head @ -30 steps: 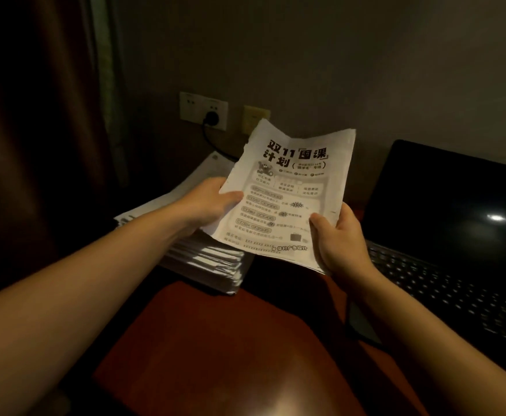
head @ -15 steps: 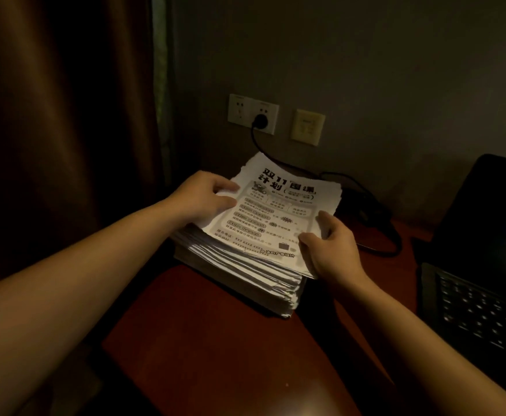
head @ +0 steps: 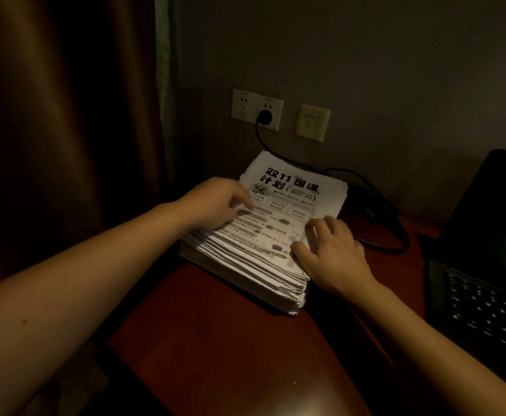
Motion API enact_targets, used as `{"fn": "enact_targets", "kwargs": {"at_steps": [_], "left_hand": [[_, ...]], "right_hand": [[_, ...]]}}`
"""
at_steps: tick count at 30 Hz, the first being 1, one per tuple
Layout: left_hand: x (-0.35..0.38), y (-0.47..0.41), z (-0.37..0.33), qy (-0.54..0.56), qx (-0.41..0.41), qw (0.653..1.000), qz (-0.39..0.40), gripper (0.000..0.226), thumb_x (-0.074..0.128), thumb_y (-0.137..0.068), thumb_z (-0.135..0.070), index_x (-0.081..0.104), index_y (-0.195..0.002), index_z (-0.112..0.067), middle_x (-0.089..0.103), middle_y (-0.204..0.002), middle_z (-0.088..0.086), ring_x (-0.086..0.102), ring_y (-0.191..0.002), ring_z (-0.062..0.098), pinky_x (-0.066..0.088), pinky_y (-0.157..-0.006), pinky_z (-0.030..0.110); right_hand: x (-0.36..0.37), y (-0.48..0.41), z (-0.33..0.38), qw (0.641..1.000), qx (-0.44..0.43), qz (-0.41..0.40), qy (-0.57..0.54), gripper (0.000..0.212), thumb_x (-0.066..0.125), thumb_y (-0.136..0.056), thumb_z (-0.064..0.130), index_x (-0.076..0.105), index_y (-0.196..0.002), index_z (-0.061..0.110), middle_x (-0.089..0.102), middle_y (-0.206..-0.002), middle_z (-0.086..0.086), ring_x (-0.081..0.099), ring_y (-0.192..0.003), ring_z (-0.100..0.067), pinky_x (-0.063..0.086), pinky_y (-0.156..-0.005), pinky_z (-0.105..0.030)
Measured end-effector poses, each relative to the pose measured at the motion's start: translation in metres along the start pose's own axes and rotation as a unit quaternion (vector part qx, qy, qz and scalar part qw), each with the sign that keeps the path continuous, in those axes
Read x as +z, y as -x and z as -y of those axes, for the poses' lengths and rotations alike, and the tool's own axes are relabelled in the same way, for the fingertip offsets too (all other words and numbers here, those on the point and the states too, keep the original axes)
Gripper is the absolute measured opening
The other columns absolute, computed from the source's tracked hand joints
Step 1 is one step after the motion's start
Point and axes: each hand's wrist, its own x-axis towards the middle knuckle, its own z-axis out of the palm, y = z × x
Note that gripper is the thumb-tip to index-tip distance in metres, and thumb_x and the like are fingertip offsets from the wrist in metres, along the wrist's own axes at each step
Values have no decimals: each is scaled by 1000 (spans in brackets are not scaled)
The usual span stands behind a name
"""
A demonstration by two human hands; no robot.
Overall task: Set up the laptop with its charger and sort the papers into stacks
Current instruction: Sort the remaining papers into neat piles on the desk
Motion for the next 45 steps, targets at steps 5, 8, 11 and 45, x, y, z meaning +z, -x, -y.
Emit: {"fn": "enact_targets", "kwargs": {"at_steps": [5, 8, 11, 45], "left_hand": [[5, 3, -31, -84, -20, 994, 69, 38, 59, -94, -49, 58, -128, -32, 54, -136, -2, 55, -118, 18, 48, -100, 38], [11, 4, -55, -150, -45, 985, 75, 56, 48, -94, -63, 50, -133, -23, 51, -138, 3, 52, -122, 26, 41, -102, 43], [20, 5, -83, -161, -26, 985, 60, 54, 45, -95, -63, 57, -127, -21, 57, -134, 5, 51, -122, 27, 37, -101, 45], [285, 53, -659, -49, 366, 897, 243, 62, 51, -99, -53, 40, -149, -17, 47, -147, 10, 49, -128, 29, 44, -105, 41]], "right_hand": [[-13, -9, -13, 997, -13, 75, -15, 60, 42, -94, 59, 31, -146, 31, 30, -152, -5, 38, -131, -29, 38, -106, -49], [-24, -10, -22, 995, -25, 97, 18, 61, 44, -92, 62, 36, -145, 32, 31, -155, -3, 32, -138, -28, 34, -110, -49], [-43, -5, -41, 995, -23, 64, 74, 64, 43, -89, 70, 45, -140, 32, 39, -152, -2, 32, -141, -26, 32, -111, -49], [-161, 419, -495, 859, 502, -37, 90, 77, 14, -89, 79, 18, -154, 40, 17, -165, 1, 18, -150, -30, 10, -118, -58]]}}
